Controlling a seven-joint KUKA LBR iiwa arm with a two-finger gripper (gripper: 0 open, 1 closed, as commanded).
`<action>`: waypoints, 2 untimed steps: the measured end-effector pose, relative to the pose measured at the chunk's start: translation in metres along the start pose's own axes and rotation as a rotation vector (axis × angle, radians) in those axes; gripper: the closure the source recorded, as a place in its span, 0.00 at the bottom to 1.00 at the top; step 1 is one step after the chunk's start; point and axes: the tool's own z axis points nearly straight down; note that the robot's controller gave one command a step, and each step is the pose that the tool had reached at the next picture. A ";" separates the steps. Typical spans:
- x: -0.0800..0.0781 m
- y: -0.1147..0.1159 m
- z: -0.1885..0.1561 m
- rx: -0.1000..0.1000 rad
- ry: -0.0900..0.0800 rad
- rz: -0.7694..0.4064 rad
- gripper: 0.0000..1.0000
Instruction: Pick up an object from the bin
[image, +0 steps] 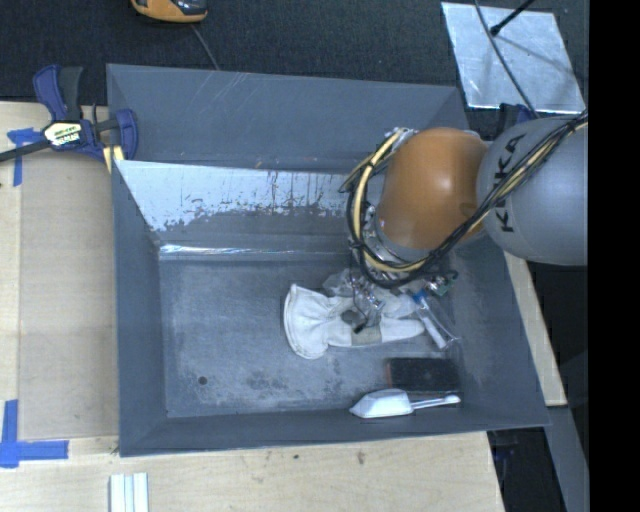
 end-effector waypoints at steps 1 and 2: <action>0.000 -0.001 -0.013 0.002 -0.001 0.000 1.00; 0.000 -0.001 -0.025 0.002 -0.001 0.000 1.00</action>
Offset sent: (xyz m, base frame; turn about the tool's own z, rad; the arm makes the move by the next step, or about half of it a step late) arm -0.0001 0.0001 0.0105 0.0000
